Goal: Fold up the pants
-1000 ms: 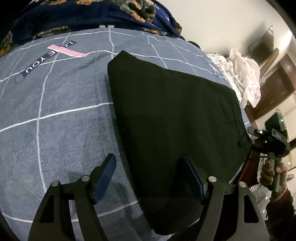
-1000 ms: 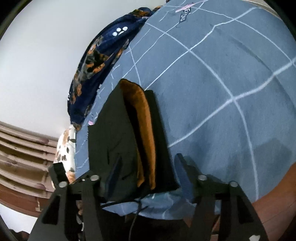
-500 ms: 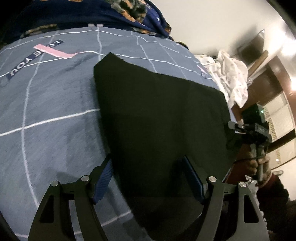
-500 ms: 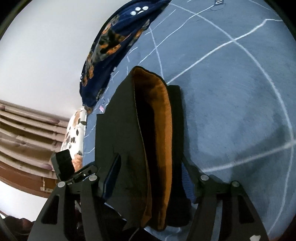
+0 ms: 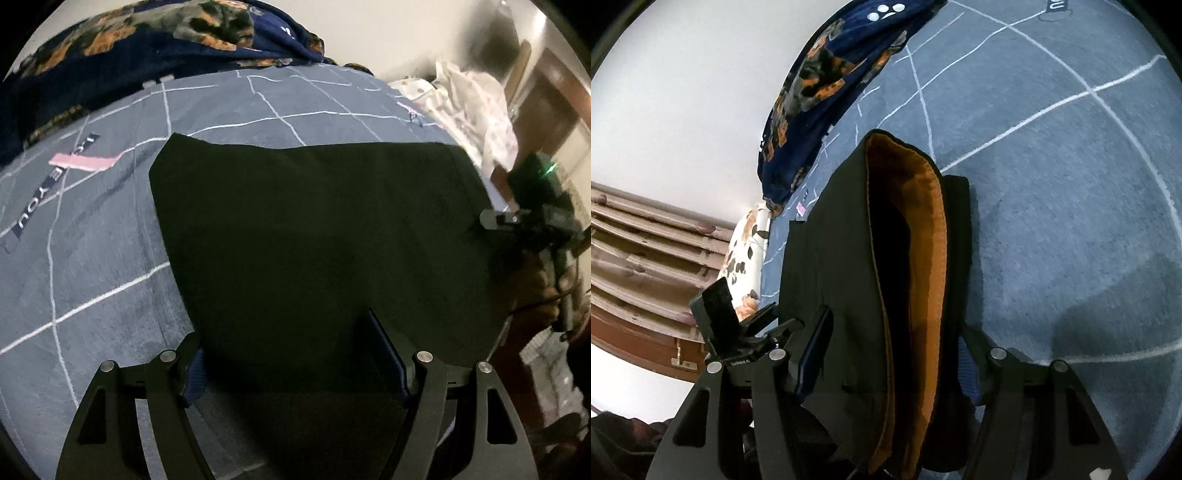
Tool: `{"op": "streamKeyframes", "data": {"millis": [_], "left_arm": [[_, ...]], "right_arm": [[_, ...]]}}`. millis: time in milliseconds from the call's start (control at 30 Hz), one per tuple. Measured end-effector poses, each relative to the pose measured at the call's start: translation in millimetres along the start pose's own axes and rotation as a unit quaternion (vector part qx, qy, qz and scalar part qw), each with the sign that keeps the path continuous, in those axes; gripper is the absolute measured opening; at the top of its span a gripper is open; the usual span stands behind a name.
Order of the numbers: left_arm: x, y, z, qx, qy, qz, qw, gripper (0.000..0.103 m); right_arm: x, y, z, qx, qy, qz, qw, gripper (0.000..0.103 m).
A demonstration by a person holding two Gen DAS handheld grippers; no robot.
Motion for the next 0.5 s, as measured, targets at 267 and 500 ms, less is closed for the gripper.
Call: {"op": "streamKeyframes", "data": {"millis": [267, 500], "left_arm": [[-1.9, -1.1, -3.7, -0.005, -0.025, -0.009, 0.9996, 0.075], [-2.6, -3.0, -6.0, -0.008, -0.038, -0.014, 0.9991, 0.075]], "right_arm": [[1.6, 0.8, 0.6, -0.002, 0.002, 0.007, 1.0, 0.058], [1.4, 2.3, -0.1, -0.004, 0.018, 0.019, 1.0, 0.049]]}}
Point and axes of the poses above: each gripper's, at about its wrist camera, not at the fingertips, and z roughly against the way its jaws point, x to its left, y to its underside, the point moved 10 cm from there along -z, roughly the way its jaws point, and after that the axes turned 7 degrees about z, right-handed, at the moved point
